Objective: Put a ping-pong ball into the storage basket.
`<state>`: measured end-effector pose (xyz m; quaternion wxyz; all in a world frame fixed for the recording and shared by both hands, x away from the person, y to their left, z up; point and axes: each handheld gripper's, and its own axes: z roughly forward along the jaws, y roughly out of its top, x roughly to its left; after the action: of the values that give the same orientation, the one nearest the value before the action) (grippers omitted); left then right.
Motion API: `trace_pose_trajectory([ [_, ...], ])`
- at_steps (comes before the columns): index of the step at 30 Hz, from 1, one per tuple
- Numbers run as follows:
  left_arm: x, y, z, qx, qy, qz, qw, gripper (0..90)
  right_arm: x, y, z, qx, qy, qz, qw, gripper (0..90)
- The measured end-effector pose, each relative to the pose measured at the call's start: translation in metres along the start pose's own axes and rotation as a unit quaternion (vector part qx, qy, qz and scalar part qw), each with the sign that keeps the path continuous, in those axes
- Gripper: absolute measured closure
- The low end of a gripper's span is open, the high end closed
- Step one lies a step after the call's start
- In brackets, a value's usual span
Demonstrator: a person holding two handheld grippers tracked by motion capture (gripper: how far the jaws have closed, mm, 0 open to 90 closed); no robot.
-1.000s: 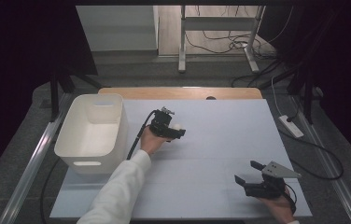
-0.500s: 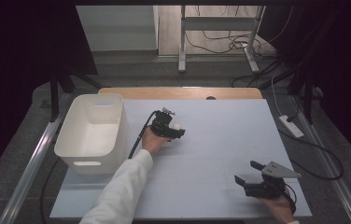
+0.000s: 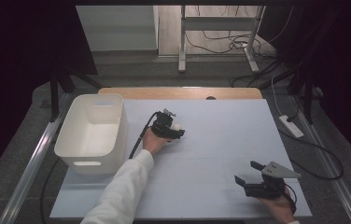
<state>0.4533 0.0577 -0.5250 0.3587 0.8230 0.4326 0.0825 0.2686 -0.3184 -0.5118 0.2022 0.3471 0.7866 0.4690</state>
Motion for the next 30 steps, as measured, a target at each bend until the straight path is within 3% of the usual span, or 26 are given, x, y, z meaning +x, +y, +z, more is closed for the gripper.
trace_pose_trajectory([
  [17, 0.001, 0.0004, 0.0057, -0.002, -0.013, 0.001, 0.9999, 49.8, -0.0007, -0.0001, -0.0006, 0.001, -0.002, 0.002, 1.0, 12.3],
  [30, -0.0024, 0.0021, 0.0017, -0.007, -0.012, 0.005, 0.9999, 51.0, -0.0014, -0.0001, -0.0011, 0.002, -0.004, 0.003, 1.0, 12.3],
])
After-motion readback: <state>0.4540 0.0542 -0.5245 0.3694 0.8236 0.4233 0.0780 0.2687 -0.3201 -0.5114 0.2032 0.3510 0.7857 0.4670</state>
